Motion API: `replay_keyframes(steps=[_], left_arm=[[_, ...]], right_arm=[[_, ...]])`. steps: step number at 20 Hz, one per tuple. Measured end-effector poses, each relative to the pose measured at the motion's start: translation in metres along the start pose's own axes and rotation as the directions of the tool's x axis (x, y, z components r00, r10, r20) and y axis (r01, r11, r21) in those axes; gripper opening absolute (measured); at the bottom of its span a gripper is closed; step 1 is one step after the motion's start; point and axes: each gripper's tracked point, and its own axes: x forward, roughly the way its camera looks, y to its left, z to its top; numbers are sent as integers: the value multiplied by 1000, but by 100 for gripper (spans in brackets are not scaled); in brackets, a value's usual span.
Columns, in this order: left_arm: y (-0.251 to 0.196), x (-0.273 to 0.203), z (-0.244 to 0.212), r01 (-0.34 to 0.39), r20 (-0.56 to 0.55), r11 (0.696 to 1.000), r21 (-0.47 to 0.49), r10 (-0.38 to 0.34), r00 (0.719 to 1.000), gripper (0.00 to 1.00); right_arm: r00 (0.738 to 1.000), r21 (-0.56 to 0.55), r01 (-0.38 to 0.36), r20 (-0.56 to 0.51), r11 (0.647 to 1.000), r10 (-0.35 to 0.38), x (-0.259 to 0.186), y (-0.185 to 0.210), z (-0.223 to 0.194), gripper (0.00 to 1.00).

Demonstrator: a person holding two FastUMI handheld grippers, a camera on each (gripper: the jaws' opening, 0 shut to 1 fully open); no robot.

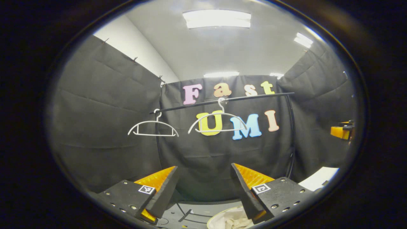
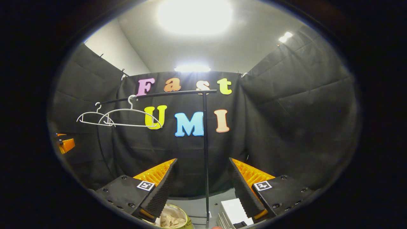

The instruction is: Grasp the clothes on the hanger with both hands and then place them into the laundry hamper below.

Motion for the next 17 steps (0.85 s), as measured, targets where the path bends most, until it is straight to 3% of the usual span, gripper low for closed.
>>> replay_keyframes(steps=[17], left_arm=[[1,23,2,12,27,1000,15,-12,1000,95]], right_arm=[[999,-22,12,37,1000,-11,20,8,12,97]])
